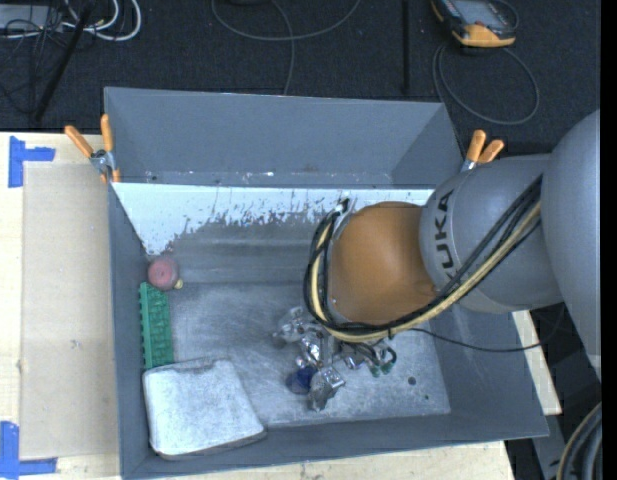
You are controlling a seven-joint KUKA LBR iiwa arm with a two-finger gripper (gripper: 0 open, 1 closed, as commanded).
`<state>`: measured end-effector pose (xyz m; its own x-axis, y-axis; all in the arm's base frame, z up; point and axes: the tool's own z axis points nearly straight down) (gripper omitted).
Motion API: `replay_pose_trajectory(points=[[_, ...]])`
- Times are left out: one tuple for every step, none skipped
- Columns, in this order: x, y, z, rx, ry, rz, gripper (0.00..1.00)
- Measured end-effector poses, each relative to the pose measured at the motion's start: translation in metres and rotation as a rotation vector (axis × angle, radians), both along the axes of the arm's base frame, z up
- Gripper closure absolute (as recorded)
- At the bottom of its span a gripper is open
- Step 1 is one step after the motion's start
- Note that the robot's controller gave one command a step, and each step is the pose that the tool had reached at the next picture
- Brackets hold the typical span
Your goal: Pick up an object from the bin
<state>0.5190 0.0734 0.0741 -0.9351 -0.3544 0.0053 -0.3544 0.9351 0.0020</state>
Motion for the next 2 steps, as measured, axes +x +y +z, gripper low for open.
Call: replay_pose_trajectory(points=[[0.000,0.002,0.003,-0.002,0.000,0.004,1.00],[-0.008,-0.009,0.156,0.001,-0.013,0.193,1.00]])
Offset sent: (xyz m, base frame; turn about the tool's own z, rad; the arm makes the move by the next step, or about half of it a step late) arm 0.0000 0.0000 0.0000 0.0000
